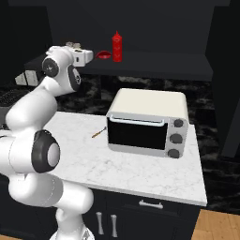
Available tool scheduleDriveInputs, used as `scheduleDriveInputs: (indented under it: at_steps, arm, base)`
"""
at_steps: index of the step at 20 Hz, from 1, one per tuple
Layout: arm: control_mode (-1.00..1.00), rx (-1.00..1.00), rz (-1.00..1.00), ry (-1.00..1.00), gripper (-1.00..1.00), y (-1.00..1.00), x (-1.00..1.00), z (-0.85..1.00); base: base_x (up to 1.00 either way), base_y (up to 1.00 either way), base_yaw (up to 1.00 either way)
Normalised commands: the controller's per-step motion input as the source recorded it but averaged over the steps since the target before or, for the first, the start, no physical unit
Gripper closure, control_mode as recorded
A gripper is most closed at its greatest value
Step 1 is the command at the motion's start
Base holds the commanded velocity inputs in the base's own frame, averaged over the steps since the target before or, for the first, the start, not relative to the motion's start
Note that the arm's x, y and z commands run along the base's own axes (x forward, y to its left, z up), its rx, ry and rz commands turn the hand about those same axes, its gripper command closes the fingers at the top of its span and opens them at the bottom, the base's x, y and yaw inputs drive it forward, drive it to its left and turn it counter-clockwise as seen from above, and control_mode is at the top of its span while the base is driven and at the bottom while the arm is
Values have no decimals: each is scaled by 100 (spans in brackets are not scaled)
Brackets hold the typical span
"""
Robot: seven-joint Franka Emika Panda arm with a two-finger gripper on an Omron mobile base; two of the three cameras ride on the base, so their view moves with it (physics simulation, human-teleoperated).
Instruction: Put the shaker and condiment bottle from the counter next to their counterparts in the cabinet.
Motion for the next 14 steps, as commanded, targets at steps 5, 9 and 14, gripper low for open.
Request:
scheduleDriveInputs:
  at_steps: [5, 9, 14]
  arm:
    - [-100, 0, 1, 0, -100, -38, -90, 56]
    - [-100, -12, 0, 4, -100, -81, -100, 81]
    - [-100, -31, 0, 5, -100, -86, -100, 60]
  base:
    - [0, 0, 0]
    - [0, 0, 0]
    - [0, 0, 0]
